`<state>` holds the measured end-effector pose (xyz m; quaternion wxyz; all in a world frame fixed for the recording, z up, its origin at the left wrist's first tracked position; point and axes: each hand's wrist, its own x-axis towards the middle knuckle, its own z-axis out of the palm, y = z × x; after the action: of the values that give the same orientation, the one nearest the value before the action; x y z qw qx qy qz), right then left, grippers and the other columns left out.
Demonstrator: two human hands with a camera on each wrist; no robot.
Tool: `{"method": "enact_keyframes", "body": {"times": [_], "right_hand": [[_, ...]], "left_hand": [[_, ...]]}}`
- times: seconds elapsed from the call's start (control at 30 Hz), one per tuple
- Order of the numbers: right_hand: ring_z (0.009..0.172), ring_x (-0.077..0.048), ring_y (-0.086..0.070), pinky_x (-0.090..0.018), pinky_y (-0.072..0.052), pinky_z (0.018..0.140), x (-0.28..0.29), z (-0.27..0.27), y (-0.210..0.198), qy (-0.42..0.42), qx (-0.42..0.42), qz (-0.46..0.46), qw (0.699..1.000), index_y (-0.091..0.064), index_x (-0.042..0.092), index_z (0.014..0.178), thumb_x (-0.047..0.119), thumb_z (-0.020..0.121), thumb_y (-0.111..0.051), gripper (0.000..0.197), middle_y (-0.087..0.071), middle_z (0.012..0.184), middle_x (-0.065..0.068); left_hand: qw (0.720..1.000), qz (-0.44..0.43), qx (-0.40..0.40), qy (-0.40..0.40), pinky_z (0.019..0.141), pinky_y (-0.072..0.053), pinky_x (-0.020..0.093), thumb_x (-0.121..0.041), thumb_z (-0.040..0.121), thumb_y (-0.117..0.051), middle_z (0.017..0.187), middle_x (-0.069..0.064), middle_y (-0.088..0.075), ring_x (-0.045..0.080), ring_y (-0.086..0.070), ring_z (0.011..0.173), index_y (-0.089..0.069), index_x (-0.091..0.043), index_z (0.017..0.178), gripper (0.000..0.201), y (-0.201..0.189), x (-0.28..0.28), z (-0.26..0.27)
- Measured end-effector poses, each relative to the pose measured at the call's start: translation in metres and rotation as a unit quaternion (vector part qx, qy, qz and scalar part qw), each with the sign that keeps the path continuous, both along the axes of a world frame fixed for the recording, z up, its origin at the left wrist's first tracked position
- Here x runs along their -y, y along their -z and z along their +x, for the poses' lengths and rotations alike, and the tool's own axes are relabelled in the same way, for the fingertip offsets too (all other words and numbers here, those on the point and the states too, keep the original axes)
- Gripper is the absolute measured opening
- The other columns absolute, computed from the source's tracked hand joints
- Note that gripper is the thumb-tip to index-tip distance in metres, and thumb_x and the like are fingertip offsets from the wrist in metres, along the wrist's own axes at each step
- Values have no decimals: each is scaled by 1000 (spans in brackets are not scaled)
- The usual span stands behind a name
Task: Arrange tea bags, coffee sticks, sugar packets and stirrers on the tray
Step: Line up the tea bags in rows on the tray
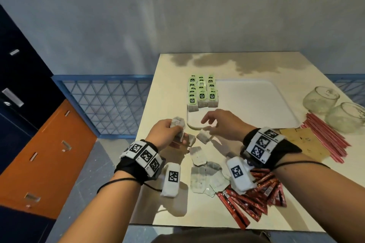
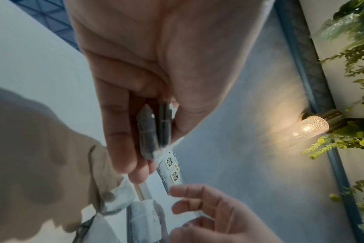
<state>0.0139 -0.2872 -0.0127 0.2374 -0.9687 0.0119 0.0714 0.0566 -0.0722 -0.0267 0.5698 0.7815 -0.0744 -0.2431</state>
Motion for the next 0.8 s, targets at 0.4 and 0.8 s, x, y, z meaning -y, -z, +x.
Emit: {"method": "enact_keyframes", "body": {"times": [0.4, 0.8], "right_hand": [[78, -18, -59, -33, -48, 70, 5, 10, 15, 118, -5, 66, 991, -65, 10, 84, 17, 88, -66, 7, -63, 82, 0], [62, -24, -67, -33, -60, 62, -2, 11, -18, 191, 17, 461, 866, -57, -2, 94, 14, 95, -63, 17, -67, 76, -18]], "left_hand": [[985, 97, 145, -7, 67, -56, 37, -19, 87, -65, 71, 8, -70, 24, -66, 69, -71, -7, 79, 16, 5, 24, 4], [979, 15, 203, -6, 63, -49, 26, -25, 85, -74, 67, -5, -67, 14, -64, 68, -72, -21, 83, 6, -6, 68, -5]]}}
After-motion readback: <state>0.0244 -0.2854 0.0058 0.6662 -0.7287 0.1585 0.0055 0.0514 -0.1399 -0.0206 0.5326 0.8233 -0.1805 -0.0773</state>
